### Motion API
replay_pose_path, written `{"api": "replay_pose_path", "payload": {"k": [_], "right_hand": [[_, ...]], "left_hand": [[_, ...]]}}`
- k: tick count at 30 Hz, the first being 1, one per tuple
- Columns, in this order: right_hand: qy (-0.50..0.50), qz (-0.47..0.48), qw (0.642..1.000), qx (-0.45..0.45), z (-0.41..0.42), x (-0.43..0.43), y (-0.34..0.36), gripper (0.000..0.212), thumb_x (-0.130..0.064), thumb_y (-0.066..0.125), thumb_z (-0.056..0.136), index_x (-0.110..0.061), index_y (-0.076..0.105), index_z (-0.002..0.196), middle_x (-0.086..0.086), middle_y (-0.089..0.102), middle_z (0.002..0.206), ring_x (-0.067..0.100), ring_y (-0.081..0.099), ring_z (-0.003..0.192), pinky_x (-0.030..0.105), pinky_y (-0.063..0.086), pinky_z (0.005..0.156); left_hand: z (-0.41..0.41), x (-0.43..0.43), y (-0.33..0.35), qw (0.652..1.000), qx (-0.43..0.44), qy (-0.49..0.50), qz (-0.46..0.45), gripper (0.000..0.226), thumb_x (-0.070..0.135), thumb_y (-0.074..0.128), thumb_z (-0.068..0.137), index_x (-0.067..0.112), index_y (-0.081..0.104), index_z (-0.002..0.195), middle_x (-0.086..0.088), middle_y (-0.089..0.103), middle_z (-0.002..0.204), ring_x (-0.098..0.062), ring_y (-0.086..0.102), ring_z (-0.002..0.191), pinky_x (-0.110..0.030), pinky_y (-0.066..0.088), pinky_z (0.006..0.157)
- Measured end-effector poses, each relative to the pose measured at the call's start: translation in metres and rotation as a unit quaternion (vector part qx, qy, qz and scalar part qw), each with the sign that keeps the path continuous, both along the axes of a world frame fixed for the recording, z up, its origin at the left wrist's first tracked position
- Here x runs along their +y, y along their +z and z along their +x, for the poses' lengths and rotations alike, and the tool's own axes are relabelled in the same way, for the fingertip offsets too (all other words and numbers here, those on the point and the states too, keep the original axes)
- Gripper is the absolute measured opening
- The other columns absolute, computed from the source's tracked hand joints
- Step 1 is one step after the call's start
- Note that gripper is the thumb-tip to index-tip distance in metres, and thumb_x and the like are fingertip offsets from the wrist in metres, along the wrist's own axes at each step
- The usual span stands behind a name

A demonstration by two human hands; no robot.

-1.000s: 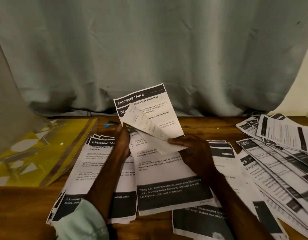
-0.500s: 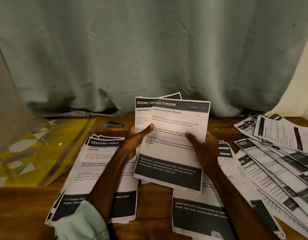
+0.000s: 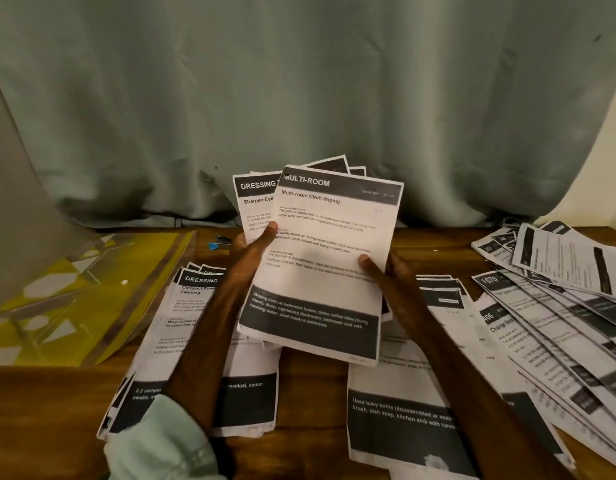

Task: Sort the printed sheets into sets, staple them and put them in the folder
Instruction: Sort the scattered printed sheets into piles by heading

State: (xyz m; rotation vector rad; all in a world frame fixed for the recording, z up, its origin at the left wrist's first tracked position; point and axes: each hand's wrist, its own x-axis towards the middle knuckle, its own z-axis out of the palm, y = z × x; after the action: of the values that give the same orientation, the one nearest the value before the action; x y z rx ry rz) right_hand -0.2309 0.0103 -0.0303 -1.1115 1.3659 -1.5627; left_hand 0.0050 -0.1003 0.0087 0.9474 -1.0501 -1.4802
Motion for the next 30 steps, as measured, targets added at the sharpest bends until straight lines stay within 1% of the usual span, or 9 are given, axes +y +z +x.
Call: {"api": "replay_pose_path", "payload": {"k": [3,7,12,16,18,20,23,28,30], "right_hand": [[0.021,0.016,1.0,0.016,0.003,0.0,0.0,0.031,-0.028,0.072,0.092,-0.012,0.066,0.118,0.005,0.077,0.108,0.023,0.076,0.089,0.037,0.064,0.071],[-0.033,0.006,0.999,0.031,0.005,0.0,-0.004,0.029,-0.031,0.076,0.088,-0.012,0.069,0.109,0.004,0.078,0.102,0.022,0.077,0.082,0.036,0.064,0.067],[-0.059,0.017,0.997,0.047,0.004,0.001,-0.006,0.025,-0.04,0.071,0.09,-0.016,0.07,0.096,0.002,0.078,0.095,0.015,0.076,0.078,0.025,0.06,0.063],[-0.059,-0.025,0.993,0.097,0.007,0.007,-0.01,0.036,-0.048,0.05,0.101,-0.018,0.071,0.098,0.0,0.078,0.095,0.017,0.076,0.087,0.033,0.06,0.077],[-0.076,-0.007,0.993,0.09,0.012,0.008,-0.009,0.041,-0.057,0.043,0.101,-0.027,0.071,0.095,-0.003,0.077,0.093,0.017,0.075,0.083,0.035,0.059,0.074],[-0.076,-0.006,0.991,0.107,0.016,0.008,-0.01,0.049,-0.059,0.039,0.102,-0.021,0.071,0.099,-0.001,0.077,0.091,0.017,0.074,0.079,0.03,0.059,0.068],[-0.078,-0.029,0.985,0.149,0.017,0.006,-0.014,0.048,-0.049,0.041,0.106,-0.012,0.071,0.101,0.002,0.075,0.09,0.015,0.07,0.069,0.021,0.052,0.054],[-0.069,-0.081,0.967,0.23,0.015,0.002,-0.021,0.039,-0.031,0.047,0.107,-0.004,0.072,0.094,0.005,0.074,0.086,0.018,0.064,0.061,0.012,0.045,0.05],[-0.065,-0.096,0.961,0.251,0.015,0.003,-0.02,0.036,-0.027,0.049,0.107,-0.003,0.072,0.093,0.005,0.074,0.085,0.009,0.062,0.058,0.009,0.044,0.051]], "left_hand": [[0.009,-0.007,-0.004,1.0,-0.002,-0.015,0.026,0.029,0.019,0.067,0.097,0.01,0.059,0.123,-0.012,0.075,0.105,-0.023,0.077,0.077,-0.035,0.062,0.058],[0.016,-0.001,-0.008,0.991,-0.026,-0.123,0.051,0.055,0.035,0.077,0.091,0.013,0.056,0.137,-0.017,0.07,0.127,-0.04,0.069,0.112,-0.06,0.053,0.096],[0.009,0.009,-0.006,0.982,-0.158,-0.103,0.001,0.024,0.015,0.079,0.088,0.017,0.067,0.109,-0.009,0.077,0.109,-0.026,0.076,0.093,-0.048,0.061,0.087],[0.035,-0.013,-0.006,0.969,-0.237,-0.065,-0.012,0.038,0.029,0.085,0.081,0.018,0.072,0.115,-0.002,0.076,0.114,-0.026,0.074,0.103,-0.049,0.056,0.099],[0.056,-0.021,-0.003,0.96,-0.271,-0.062,-0.016,0.054,0.042,0.091,0.07,0.02,0.074,0.116,0.001,0.075,0.117,-0.025,0.072,0.108,-0.05,0.053,0.103],[0.07,-0.001,0.018,0.949,-0.302,-0.079,-0.033,0.053,0.035,0.087,0.079,0.017,0.07,0.126,0.001,0.072,0.125,-0.023,0.07,0.111,-0.046,0.051,0.105],[0.092,0.01,0.029,0.922,-0.377,-0.087,-0.027,0.047,0.017,0.077,0.09,0.014,0.063,0.135,-0.001,0.067,0.131,-0.02,0.066,0.109,-0.04,0.05,0.104],[0.132,0.014,0.007,0.836,-0.546,-0.05,0.03,0.061,0.035,0.088,0.077,0.013,0.064,0.13,-0.008,0.066,0.132,-0.024,0.063,0.107,-0.037,0.05,0.094],[0.145,0.021,0.0,0.823,-0.565,-0.025,0.06,0.083,0.041,0.093,0.069,0.01,0.056,0.137,-0.009,0.061,0.137,-0.029,0.06,0.115,-0.038,0.048,0.091]]}}
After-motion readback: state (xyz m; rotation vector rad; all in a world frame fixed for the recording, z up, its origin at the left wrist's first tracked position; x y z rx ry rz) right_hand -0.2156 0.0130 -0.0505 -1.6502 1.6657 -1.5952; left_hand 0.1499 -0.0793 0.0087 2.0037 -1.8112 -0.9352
